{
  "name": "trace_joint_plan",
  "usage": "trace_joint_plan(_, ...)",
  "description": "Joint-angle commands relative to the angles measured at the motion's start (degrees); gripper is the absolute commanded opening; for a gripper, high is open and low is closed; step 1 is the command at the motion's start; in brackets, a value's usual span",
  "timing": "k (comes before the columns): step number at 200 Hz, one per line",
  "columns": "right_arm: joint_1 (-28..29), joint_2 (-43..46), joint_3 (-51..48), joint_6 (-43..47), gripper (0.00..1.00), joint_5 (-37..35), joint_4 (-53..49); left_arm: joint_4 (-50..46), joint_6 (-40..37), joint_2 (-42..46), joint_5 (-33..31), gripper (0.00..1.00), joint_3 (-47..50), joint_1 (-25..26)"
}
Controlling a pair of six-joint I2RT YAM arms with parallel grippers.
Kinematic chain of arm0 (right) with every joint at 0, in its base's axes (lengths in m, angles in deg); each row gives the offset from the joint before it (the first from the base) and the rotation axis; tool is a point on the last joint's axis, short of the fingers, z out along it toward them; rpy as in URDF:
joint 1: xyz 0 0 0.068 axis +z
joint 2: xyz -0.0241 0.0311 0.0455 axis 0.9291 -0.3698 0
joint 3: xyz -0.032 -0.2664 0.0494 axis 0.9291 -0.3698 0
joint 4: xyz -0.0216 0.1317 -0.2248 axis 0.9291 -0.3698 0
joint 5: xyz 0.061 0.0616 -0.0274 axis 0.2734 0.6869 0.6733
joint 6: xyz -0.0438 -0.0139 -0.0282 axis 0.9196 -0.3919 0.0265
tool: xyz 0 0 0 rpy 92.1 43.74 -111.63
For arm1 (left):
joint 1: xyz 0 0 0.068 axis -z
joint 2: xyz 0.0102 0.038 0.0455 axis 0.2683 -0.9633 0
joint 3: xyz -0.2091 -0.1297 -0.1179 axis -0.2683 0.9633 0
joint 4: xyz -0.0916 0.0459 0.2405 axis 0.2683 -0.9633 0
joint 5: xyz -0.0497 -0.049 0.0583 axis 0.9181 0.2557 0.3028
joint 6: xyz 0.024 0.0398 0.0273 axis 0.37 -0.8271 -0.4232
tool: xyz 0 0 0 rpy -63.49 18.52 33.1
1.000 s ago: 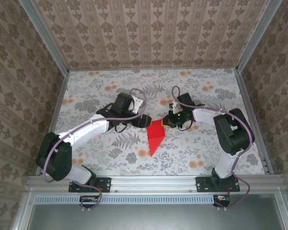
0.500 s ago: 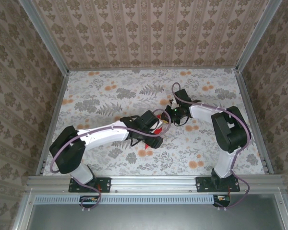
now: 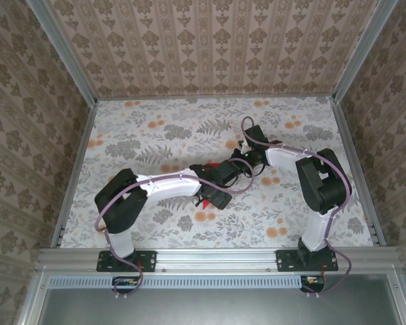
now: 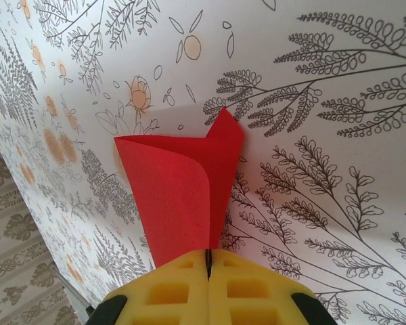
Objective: Fold a paper plane with a square sheet of paper (fold left side to right side)
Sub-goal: Fold the wing for the fifth time at the center of the table.
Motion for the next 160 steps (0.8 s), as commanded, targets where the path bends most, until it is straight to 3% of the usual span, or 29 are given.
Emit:
trace_joint_plan(1,0.30,-0.60,1.62,-0.71,0.00,-0.90,-2.06,-3.23,-1.22,-1.22,-3.63,0.72,-2.45,0.72)
trace_joint_plan(88,0.54,-0.63,1.53,-0.38,0.00,-1.81,-2.65,-3.28,-1.11,-2.50,-4.03,0.43,-2.61,0.99)
trace_joint_plan(160,0.63,-1.29,1.86,-0.34,0.00,-3.21,-3.16,-2.99,-1.17,-3.91,-3.49,0.36,-2.49,1.08)
